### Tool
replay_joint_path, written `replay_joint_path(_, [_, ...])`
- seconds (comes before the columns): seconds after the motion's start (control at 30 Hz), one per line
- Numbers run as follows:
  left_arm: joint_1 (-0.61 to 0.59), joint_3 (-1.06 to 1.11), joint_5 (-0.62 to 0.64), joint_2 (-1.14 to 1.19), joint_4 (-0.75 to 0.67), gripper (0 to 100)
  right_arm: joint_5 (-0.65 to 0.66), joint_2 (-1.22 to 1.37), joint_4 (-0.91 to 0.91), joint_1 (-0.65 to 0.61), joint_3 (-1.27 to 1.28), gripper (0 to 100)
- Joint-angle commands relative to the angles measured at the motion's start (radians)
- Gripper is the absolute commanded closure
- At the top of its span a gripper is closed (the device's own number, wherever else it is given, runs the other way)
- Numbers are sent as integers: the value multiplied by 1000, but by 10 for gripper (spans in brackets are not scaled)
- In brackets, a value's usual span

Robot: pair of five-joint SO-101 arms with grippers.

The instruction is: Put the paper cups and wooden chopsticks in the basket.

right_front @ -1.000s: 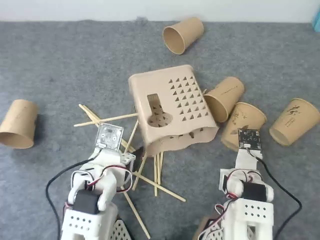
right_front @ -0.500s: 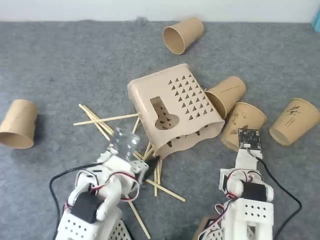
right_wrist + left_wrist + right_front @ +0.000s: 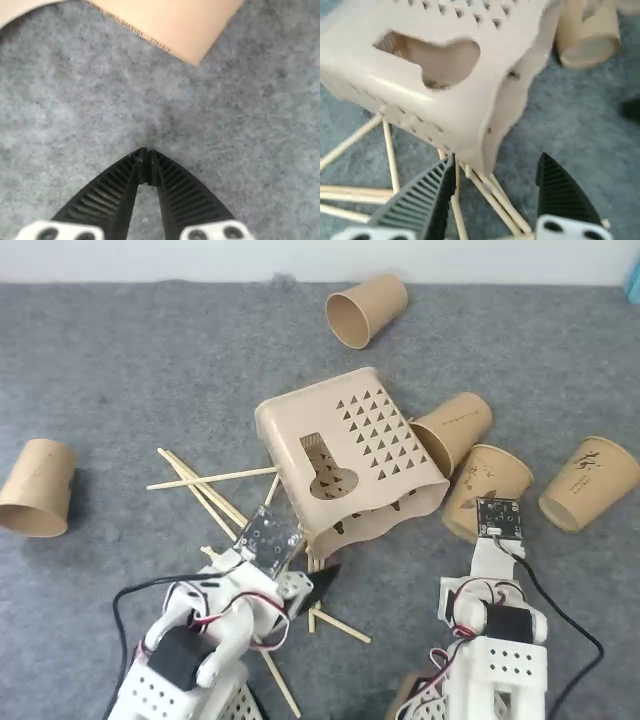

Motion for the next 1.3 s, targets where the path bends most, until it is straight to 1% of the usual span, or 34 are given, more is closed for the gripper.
replay_joint_path(0.0, [-86,145,-11,-5,-261,746,14,-16,-16,24,-48,989])
replay_joint_path(0.03, [-103,156,-8,8,-293,746,14,-16,-16,24,-48,989])
replay_joint_path(0.17, [-129,151,-5,29,-328,746,14,-16,-16,24,-48,990])
replay_joint_path(0.33, [-130,153,69,43,-356,747,14,-16,-16,25,-48,991])
replay_joint_path(0.53, [-132,153,77,117,-376,747,14,-16,-16,27,-48,991])
replay_joint_path(0.67, [-209,151,80,199,-489,747,14,-16,-16,27,-48,991])
replay_joint_path(0.83, [-324,73,72,361,-565,747,14,-16,-16,68,-48,991])
replay_joint_path(1.0, [-338,-33,81,583,-632,755,14,-16,-16,74,-49,991])
replay_joint_path(1.1, [-338,-101,107,744,-707,806,14,-16,-16,74,-49,991])
replay_joint_path(1.27, [-336,-197,109,1022,-858,901,14,-16,-16,74,-49,991])
